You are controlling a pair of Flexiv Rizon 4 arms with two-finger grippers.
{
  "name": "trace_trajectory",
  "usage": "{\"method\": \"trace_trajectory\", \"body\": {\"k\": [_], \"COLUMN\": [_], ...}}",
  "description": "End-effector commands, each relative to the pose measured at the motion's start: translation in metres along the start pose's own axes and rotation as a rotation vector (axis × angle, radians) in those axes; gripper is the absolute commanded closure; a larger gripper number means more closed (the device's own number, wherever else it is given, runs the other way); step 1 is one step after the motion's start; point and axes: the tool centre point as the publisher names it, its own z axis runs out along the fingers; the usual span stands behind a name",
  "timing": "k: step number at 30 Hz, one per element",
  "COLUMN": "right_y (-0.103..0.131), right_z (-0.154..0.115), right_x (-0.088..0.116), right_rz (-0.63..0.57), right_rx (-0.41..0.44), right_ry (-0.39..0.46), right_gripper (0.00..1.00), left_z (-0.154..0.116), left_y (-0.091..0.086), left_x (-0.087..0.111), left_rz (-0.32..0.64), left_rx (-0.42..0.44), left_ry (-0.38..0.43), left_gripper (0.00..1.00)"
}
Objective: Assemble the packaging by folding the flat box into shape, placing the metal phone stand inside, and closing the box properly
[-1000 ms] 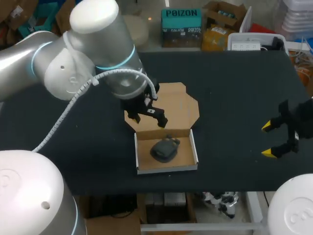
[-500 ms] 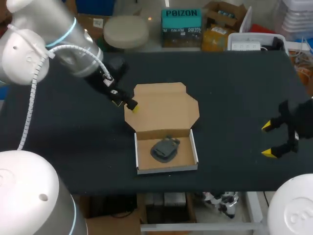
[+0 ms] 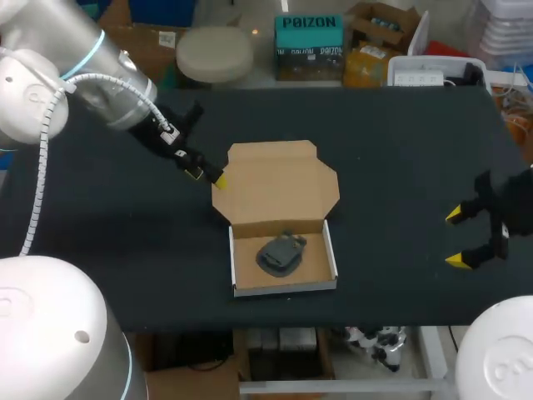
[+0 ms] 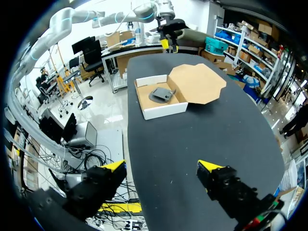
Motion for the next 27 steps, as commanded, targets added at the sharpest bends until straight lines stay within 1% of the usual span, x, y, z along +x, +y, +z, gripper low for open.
{"method": "trace_trajectory", "body": {"k": [1, 2, 5, 6, 9, 13, 14, 15, 18, 25, 27], "right_y": [0.0, 0.0, 0.008, 0.011, 0.017, 0.023, 0.025, 0.026, 0.032, 0.041, 0.043], "right_z": [-0.001, -0.001, -0.007, -0.008, -0.01, -0.012, -0.013, -0.014, -0.017, -0.026, -0.028], "right_x": [0.0, 0.0, -0.002, -0.002, -0.003, -0.005, -0.006, -0.007, -0.011, -0.026, -0.03], "right_rz": [-0.001, -0.001, -0.019, -0.026, -0.046, -0.07, -0.072, -0.077, -0.094, -0.141, -0.152], "right_rx": [-0.003, -0.003, 0.011, 0.015, 0.03, 0.048, 0.051, 0.063, 0.078, 0.127, 0.135], "right_ry": [0.002, 0.002, -0.006, -0.008, -0.001, 0.02, 0.023, 0.024, 0.028, 0.028, 0.027], "right_gripper": [0.0, 0.0, 0.0, 0.0, 0.0, 0.0, 0.0, 0.0, 0.0, 0.0, 0.0], "left_z": [-0.005, -0.006, -0.008, -0.009, -0.007, -0.004, -0.002, -0.002, 0.003, 0.014, 0.018], "left_y": [0.013, 0.014, 0.017, 0.017, 0.018, 0.016, 0.015, 0.014, 0.012, 0.004, 0.001], "left_x": [-0.017, -0.02, -0.032, -0.038, -0.048, -0.063, -0.067, -0.069, -0.074, -0.078, -0.079], "left_rz": [0.0, 0.01, 0.008, 0.005, 0.007, 0.003, -0.004, -0.01, -0.013, -0.003, -0.004], "left_rx": [0.048, 0.065, 0.1, 0.11, 0.138, 0.173, 0.186, 0.19, 0.209, 0.232, 0.231], "left_ry": [0.029, 0.055, 0.079, 0.102, 0.145, 0.18, 0.207, 0.213, 0.244, 0.309, 0.313], "left_gripper": [0.0, 0.0, 0.0, 0.0, 0.0, 0.0, 0.0, 0.0, 0.0, 0.0, 0.0]}}
